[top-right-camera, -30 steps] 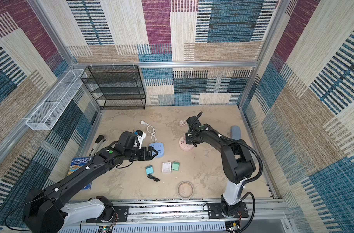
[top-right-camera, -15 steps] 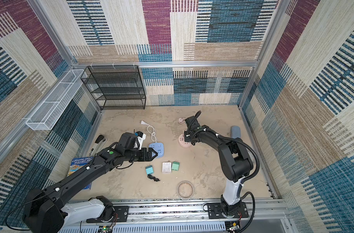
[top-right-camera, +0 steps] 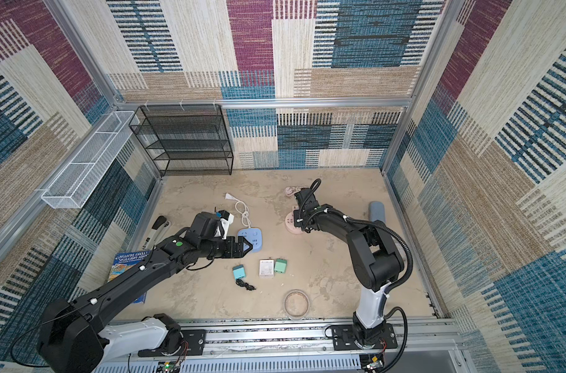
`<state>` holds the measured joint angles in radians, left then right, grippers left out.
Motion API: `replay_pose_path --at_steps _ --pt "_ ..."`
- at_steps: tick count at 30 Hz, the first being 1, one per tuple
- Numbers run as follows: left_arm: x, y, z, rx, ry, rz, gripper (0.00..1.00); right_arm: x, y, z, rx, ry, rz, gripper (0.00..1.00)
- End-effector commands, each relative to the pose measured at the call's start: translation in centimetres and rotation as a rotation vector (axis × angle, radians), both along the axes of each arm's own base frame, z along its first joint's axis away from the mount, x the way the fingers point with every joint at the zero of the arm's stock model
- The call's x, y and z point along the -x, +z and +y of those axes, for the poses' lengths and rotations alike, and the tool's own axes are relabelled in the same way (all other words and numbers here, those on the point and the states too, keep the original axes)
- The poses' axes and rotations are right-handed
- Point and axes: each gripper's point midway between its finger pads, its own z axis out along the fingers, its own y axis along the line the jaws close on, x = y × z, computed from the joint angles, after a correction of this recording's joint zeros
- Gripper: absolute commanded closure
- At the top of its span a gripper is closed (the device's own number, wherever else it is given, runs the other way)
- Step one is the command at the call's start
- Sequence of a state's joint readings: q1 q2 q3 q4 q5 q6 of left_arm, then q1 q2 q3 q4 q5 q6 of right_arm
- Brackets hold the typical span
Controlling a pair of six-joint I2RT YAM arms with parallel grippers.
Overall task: Insert the plug
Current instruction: 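Press the mint-green charger down into the pink strip socket with the right gripper, then open the right gripper and lift it off the plugged mint-green charger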
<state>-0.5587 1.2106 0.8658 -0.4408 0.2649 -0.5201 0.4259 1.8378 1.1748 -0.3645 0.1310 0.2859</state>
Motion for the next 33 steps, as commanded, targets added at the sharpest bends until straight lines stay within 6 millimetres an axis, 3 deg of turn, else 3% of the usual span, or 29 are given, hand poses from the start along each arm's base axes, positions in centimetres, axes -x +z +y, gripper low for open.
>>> replay_pose_path --at_steps 1,7,16,25,33 --pt "-0.4 0.6 -0.2 0.01 -0.007 -0.027 0.08 7.4 -4.2 -3.3 0.14 0.012 0.326 1.0" --pt "-0.4 0.8 -0.1 0.008 0.002 -0.022 0.06 7.3 -2.3 -3.3 0.127 0.011 0.287 1.0" --pt "-0.5 1.2 -0.2 0.011 0.004 -0.019 0.05 7.5 -1.6 -3.1 0.094 0.003 0.268 1.0" --pt "-0.5 1.6 -0.3 0.017 0.003 -0.022 0.04 6.8 0.5 -2.1 0.025 0.004 0.209 0.75" --pt "-0.4 1.9 -0.2 0.021 0.007 -0.026 0.04 6.8 1.0 -1.5 -0.014 0.014 0.199 0.58"
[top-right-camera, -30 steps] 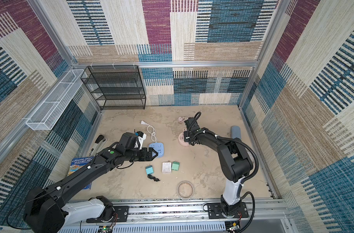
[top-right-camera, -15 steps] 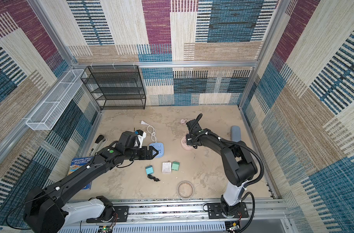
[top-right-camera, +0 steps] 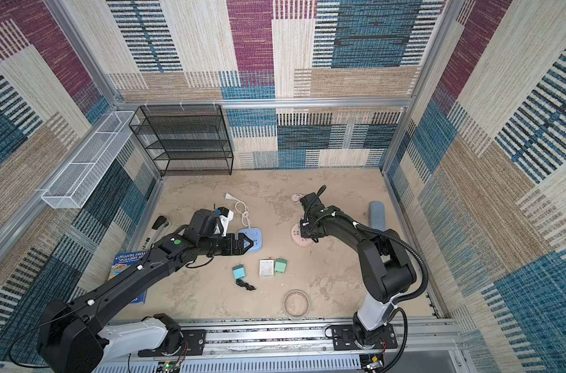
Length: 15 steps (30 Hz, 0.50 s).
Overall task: Insert the plug
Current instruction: 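Open the right gripper and lift it off the plugged mint-green charger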
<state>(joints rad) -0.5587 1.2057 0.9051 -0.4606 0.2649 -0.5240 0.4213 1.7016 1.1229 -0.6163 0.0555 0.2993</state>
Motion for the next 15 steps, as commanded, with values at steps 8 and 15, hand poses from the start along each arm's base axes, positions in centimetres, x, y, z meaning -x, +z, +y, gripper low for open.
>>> replay_pose_path --at_steps 8,15 --pt "-0.1 0.8 0.4 -0.012 0.015 -0.019 0.04 0.8 2.4 -0.1 -0.026 -0.005 -0.023 0.5" --pt "-0.2 0.2 1.1 -0.059 0.035 0.0 0.04 2.0 8.8 0.6 -0.112 -0.002 -0.147 0.5"
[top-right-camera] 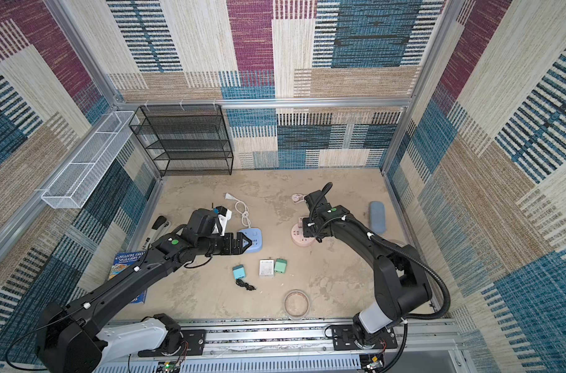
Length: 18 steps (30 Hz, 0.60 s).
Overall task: Insert the plug
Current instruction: 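Open the right gripper and lift it off the plugged mint-green charger, then reach the right gripper to the second mint-green charger beside the white charger and close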
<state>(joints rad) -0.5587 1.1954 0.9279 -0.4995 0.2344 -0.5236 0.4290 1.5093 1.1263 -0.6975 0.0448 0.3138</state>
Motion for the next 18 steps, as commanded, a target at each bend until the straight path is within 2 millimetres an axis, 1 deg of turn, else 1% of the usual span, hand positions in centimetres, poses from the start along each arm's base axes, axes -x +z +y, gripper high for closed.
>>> replay_pose_path --at_steps 1,2,4,8,12,16,18 --pt "-0.1 -0.4 0.5 -0.037 0.014 0.013 0.04 1.0 3.7 1.2 -0.083 0.006 -0.07 0.51" --pt "-0.1 -0.5 0.4 -0.036 0.012 0.018 0.04 1.6 4.8 2.0 -0.122 0.017 -0.09 0.51" --pt "-0.1 -0.5 0.2 -0.026 0.011 0.029 0.05 2.9 6.0 3.3 -0.167 0.038 -0.106 0.51" --pt "0.2 -0.6 -0.3 0.011 0.01 0.052 0.05 5.5 5.8 5.5 -0.193 0.066 -0.099 0.52" --pt "1.0 -1.2 -0.4 0.038 0.007 0.083 0.06 7.4 4.4 7.0 -0.215 0.082 -0.067 0.52" --pt "1.8 -2.0 -0.2 0.042 0.005 0.103 0.06 8.5 2.4 8.1 -0.222 0.1 -0.03 0.52" --pt "2.1 -2.1 -0.1 0.051 0.006 0.105 0.06 8.7 1.1 8.4 -0.215 0.098 -0.012 0.52"
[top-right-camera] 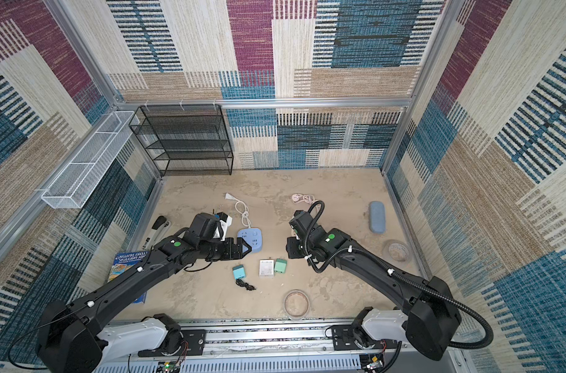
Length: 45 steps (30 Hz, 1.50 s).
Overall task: Insert the plug
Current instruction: 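Reach the right gripper to the second mint-green charger beside the white charger and close, then lift the second mint-green charger with the right gripper while the left gripper approaches it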
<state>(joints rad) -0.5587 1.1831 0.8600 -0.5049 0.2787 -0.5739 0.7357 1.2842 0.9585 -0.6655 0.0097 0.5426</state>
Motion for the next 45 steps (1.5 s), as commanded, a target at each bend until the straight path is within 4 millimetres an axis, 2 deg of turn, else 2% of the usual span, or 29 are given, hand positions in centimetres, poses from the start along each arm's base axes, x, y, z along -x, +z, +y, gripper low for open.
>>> replay_pose_path --at_steps 1,4,16,31,45 --pt "0.5 0.3 -0.3 0.043 -0.001 0.004 0.06 -0.5 -0.9 1.1 -0.041 -0.031 -0.003 0.52" --pt "1.0 0.4 -0.4 0.071 -0.013 -0.005 0.06 -0.3 -2.8 1.5 -0.028 -0.041 0.025 0.54" --pt "1.1 -0.8 -0.9 0.109 -0.008 0.019 0.06 0.1 -6.6 3.9 0.032 0.0 0.088 0.54" --pt "1.0 -0.8 -1.1 0.115 -0.012 0.017 0.06 0.8 -8.4 4.6 0.05 0.022 0.125 0.52" --pt "0.9 -0.9 -1.0 0.116 -0.004 0.017 0.06 1.3 -10.4 4.1 0.1 0.021 0.156 0.5"
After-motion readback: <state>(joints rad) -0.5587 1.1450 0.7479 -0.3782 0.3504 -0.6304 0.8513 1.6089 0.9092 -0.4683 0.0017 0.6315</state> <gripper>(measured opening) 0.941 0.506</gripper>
